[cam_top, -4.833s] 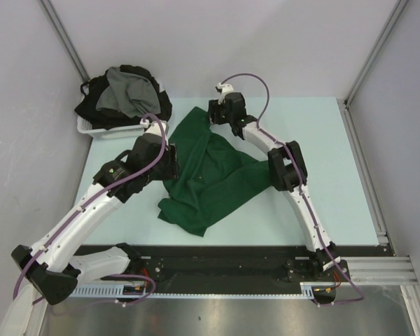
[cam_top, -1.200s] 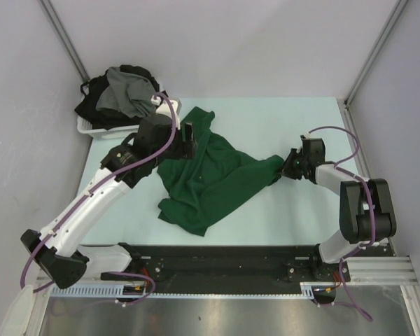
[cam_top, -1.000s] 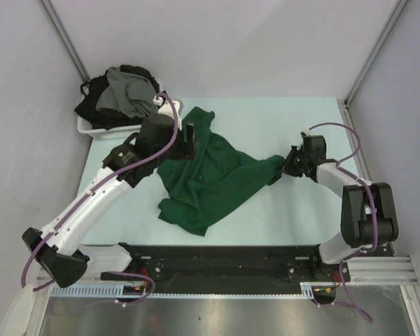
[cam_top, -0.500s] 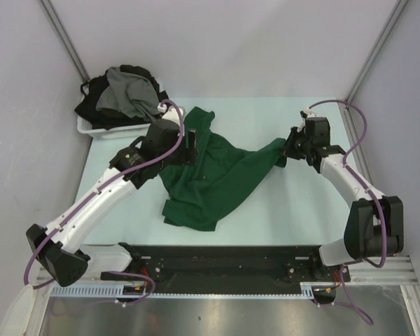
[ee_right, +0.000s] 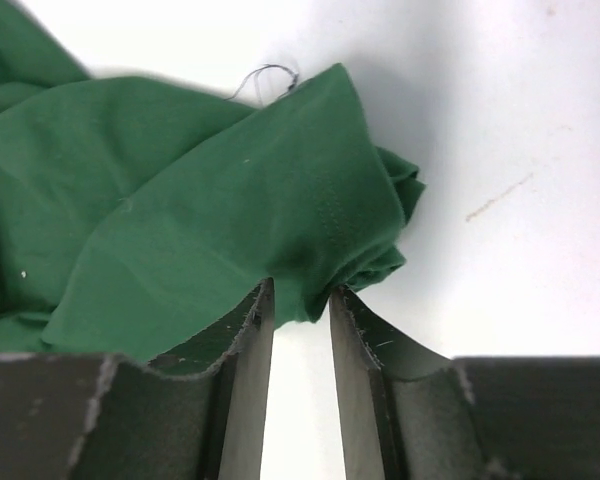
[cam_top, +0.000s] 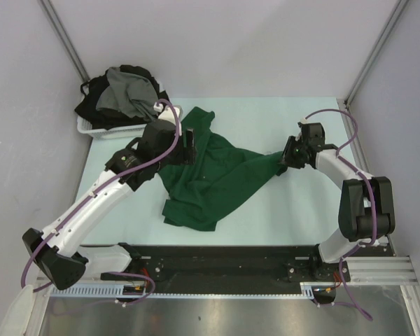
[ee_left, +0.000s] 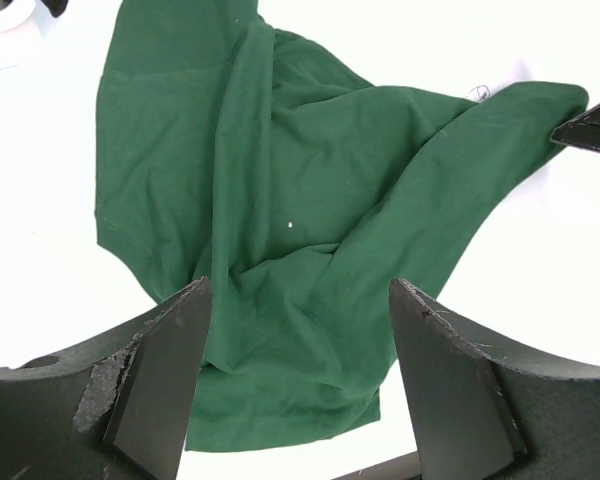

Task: Fold and stack the t-shirts
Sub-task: Flatten out the tshirt

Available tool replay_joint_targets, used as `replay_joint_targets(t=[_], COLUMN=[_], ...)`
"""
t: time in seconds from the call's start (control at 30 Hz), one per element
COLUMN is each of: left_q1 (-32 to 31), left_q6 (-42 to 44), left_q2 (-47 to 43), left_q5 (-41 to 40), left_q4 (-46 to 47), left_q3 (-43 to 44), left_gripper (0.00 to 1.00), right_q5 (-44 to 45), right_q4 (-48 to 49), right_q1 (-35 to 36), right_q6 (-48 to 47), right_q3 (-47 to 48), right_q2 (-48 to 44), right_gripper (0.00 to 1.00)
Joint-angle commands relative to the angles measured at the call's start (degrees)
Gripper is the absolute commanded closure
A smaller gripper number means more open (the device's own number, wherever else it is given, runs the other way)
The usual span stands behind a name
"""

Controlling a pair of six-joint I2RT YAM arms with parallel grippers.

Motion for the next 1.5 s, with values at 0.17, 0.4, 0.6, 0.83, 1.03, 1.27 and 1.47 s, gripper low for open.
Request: replay_joint_targets(t=[0.17, 0.4, 0.6, 0.83, 1.03, 1.27, 1.47], left_q1=[-0.5, -0.5, -0.5, -0.5, -0.5, -0.5, -0.5], left_q6=[-0.2, -0.1, 0.5, 1.1, 0.9, 0.6, 0.0], left_q2=[-2.3, -1.9, -1.9, -2.7, -3.1, -2.7, -2.9], left_q5=[-1.2, -1.0, -1.4, -2.2, -2.5, -2.2, -1.8], left_q4=[0.8, 1.1, 0.1, -1.1, -1.3, -1.0, -0.1], left_q3=[-0.2, 0.0, 0.8, 1.2, 1.0, 0.7, -0.5], left_gripper=[0.23, 0.23, 0.23, 0.23, 0.23, 0.23, 0.23], right_q5=[3.8, 2.7, 2.4, 2.2, 1.8, 1.4, 1.7], right_q4=[-0.2, 0.7, 3.6, 9.4, 11.7, 11.0, 9.6], right_q1=[-3.5, -4.5, -4.5, -4.3, -4.2, -4.1, -4.1], right_q6=[-1.6, -1.0, -0.5, -0.2, -0.1, -0.6, -1.7], right_q3=[3.0, 3.0, 2.7, 0.8, 0.0, -0.1, 0.9], right_q2=[1.3, 2.2, 5.0, 6.2, 6.1, 4.9, 0.1], right_gripper=[0.65, 0.64, 0.64, 0.64, 0.76, 1.00, 1.00])
